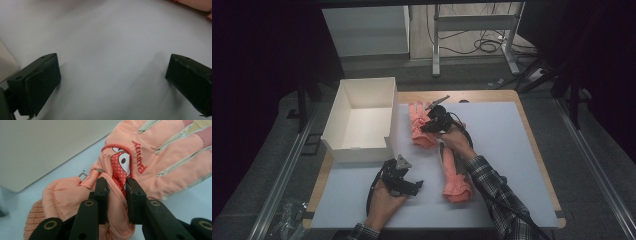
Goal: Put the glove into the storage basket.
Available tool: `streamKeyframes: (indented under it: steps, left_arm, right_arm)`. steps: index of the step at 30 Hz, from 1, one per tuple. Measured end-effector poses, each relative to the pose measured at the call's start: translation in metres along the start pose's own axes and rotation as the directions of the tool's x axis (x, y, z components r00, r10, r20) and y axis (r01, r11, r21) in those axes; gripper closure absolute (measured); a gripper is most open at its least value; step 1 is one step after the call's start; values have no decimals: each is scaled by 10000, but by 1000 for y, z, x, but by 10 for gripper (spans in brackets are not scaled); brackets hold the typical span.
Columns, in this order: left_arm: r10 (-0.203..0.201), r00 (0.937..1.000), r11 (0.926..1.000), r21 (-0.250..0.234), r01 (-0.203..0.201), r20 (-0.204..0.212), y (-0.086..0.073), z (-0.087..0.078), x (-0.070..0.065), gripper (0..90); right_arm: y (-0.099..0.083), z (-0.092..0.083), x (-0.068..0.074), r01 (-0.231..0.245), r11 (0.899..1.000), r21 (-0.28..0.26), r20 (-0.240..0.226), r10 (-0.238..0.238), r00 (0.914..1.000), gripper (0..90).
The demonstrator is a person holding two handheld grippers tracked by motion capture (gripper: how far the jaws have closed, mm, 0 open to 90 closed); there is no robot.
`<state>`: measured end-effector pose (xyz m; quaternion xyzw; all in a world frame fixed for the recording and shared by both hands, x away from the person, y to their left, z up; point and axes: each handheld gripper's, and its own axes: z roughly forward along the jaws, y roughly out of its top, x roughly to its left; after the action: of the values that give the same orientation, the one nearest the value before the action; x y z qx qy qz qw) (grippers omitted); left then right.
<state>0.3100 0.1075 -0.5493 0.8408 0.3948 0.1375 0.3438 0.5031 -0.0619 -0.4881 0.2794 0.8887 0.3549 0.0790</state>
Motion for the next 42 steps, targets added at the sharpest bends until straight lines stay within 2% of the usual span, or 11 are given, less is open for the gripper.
streamKeyframes:
  steps: [8,9,11,12,20,21,23,26,31,40,42]
  left_arm:
    - [19,10000,10000,22,-19,-11,0,0,0,0]
    - [57,10000,10000,3,-57,-13,0,0,0,0]
    - [50,10000,10000,5,-50,-11,0,0,0,0]
    - [76,10000,10000,27,-76,-19,0,0,1,0]
    - [79,10000,10000,17,-79,-14,0,0,1,0]
    - [77,10000,10000,14,-77,-15,0,0,1,0]
    - [79,10000,10000,13,-79,-17,0,0,1,0]
    - [79,10000,10000,14,-79,-14,0,0,1,0]
    - [101,9999,9999,41,-101,-10,0,0,1,0]
    - [117,9999,9999,32,-117,-17,0,0,1,0]
    - [116,9999,9999,29,-116,-21,0,0,1,0]
  right_arm:
    - [6,-22,0,-117,9989,-461,-183,108,9998,731]
    - [8,-30,1,-123,9980,-625,-242,108,9996,731]
    - [9,-33,1,-103,9976,-689,-244,86,9997,731]
    - [11,-42,3,-78,9966,-817,-258,57,9997,731]
    - [9,-68,9,-41,9945,-1049,-396,-1,9992,729]
    - [7,-77,10,8,9940,-1091,-344,-45,9994,729]
    - [5,-79,11,23,9939,-1106,-350,-62,9994,729]
    - [-3,-95,14,15,9934,-1149,-344,-55,9994,728]
    - [-13,-106,17,-38,9927,-1208,-395,-10,9992,727]
    - [-43,-134,28,-55,9911,-1327,-295,16,9996,725]
    - [-55,-143,33,35,9899,-1420,-216,-66,9997,724]
